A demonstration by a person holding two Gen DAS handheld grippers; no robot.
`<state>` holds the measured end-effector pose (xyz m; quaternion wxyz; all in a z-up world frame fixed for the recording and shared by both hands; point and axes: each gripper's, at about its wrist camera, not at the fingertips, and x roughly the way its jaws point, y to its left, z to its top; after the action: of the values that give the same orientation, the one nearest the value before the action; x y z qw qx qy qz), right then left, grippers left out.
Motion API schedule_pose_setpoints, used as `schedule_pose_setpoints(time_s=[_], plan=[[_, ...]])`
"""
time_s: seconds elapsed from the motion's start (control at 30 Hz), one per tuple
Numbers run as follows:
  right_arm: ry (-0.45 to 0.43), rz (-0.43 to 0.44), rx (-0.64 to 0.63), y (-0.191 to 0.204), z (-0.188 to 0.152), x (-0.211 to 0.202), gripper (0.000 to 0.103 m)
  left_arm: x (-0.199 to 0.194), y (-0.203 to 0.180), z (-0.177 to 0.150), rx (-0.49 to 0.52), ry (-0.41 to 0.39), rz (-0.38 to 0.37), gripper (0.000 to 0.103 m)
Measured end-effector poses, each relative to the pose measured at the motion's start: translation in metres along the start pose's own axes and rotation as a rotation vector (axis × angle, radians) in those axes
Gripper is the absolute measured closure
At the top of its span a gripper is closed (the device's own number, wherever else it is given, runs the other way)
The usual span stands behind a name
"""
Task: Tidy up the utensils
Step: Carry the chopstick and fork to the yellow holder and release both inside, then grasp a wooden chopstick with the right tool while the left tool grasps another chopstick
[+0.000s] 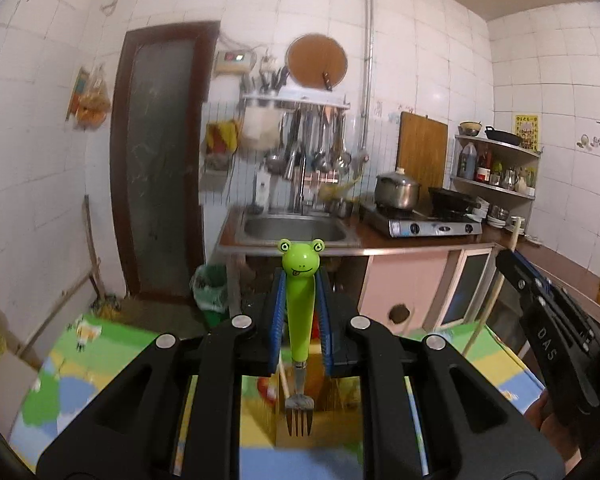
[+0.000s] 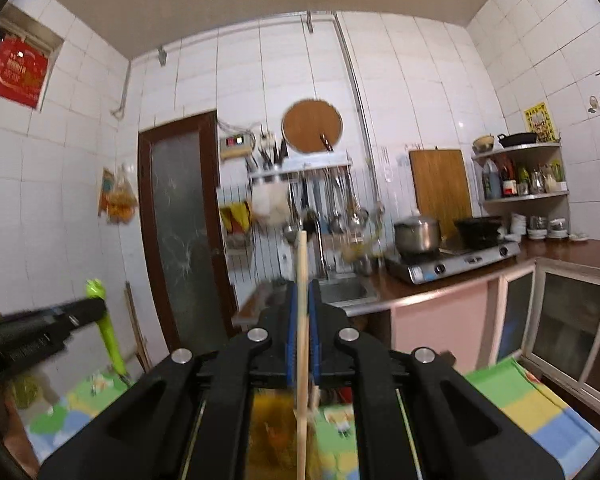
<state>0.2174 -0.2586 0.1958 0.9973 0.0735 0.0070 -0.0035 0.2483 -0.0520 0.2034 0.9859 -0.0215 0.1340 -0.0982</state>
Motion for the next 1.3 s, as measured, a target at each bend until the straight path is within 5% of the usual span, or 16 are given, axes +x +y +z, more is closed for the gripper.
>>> schedule_pose_setpoints(time_s=[0.17, 0.33, 0.53, 0.6, 0.67, 0.77, 0.83, 0.87, 1.3], plan=[[0.024, 0.004, -0.005, 0.010, -0.007, 0.040, 0.097, 0.046, -0.006, -0.003, 0.000, 0.029, -0.011, 0.089], [0.121, 0.003, -0.015, 0.006, -0.055, 0.069, 0.097, 0.095, -0.004, -0.046, -0.014, 0.128, 0.010, 0.089], [0.257, -0.030, -0.023, -0.010, -0.087, 0.080, 0.096, 0.105, 0.011, -0.076, -0.047, 0.206, 0.025, 0.087], [0.292, -0.060, -0.017, -0.018, -0.086, 0.076, 0.096, 0.096, 0.015, -0.075, -0.051, 0.212, 0.030, 0.067], [0.320, -0.079, -0.003, -0.029, -0.082, 0.068, 0.096, 0.077, 0.019, -0.073, -0.049, 0.207, 0.038, 0.029], [0.353, -0.099, 0.020, -0.047, -0.071, 0.049, 0.095, 0.045, 0.025, -0.068, -0.033, 0.179, 0.077, 0.014], [0.368, -0.100, 0.029, -0.057, -0.067, 0.033, 0.061, 0.029, 0.029, -0.067, -0.028, 0.187, 0.085, 0.008], [0.366, -0.095, 0.034, -0.062, -0.065, 0.023, 0.028, 0.017, 0.032, -0.068, -0.031, 0.190, 0.092, 0.006], [0.548, -0.069, -0.055, -0.065, -0.135, -0.069, 0.024, -0.050, 0.048, -0.166, -0.035, 0.341, 0.114, 0.005]])
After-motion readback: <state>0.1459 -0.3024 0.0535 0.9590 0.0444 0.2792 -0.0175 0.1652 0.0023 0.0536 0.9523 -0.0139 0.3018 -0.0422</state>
